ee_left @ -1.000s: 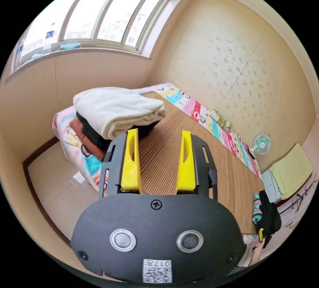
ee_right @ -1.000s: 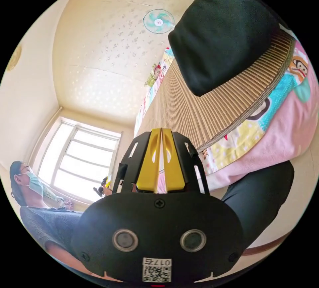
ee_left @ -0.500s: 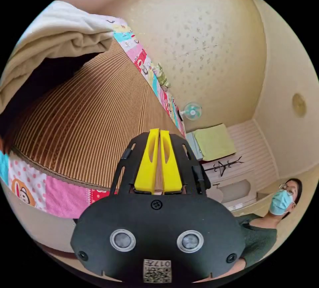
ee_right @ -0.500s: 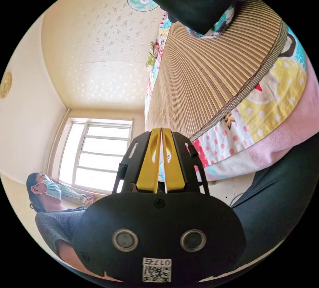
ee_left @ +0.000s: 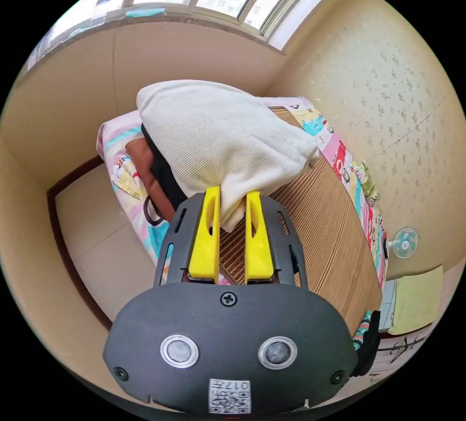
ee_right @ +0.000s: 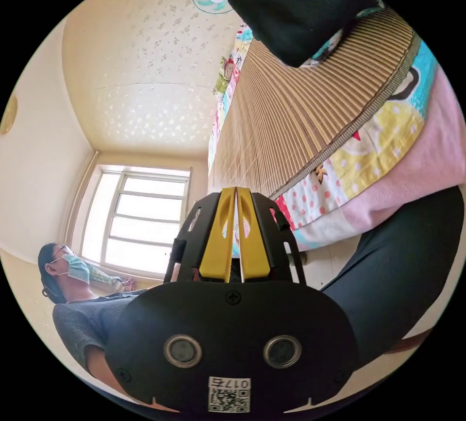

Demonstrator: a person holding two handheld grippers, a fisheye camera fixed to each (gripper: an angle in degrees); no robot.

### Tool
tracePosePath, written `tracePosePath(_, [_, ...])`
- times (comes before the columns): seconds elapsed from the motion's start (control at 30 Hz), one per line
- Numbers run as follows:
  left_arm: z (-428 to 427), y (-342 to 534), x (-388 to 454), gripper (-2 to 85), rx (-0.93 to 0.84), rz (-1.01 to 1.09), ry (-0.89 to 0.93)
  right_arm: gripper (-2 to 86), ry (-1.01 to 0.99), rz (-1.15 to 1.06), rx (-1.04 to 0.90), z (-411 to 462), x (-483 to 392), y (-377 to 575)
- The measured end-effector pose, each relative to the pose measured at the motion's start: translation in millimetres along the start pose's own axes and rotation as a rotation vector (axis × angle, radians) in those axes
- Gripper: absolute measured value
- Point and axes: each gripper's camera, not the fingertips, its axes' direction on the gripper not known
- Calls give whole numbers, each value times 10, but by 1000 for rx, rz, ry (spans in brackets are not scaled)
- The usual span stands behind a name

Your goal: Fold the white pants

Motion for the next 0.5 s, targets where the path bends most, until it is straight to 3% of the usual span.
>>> tracePosePath(0.13, [-220,389,729,45,-23,276,324,5,-30,11,-130,563,60,-12])
tracePosePath(0.23, [-177,1236,1628,34,-117,622,436,6,-65,-11,-221,988,-11,-33])
tracePosePath(0.3, [26,2134,2174,27,-271,845,548,6,-88,-33,-264,1200,-85,-31])
tracePosePath(0.4, [335,3115,2463,4,-529,947,694,7,-107,-70,-337,1438,-215,1])
tracePosePath(0.43, [342,3242,2450,3,-533,934,686,7,-101,-87,-364,1480,-266,21])
tracePosePath(0.5, [145,3428,2134,14,-350,769,587,8,-73,-117,-405,1501,-346,53])
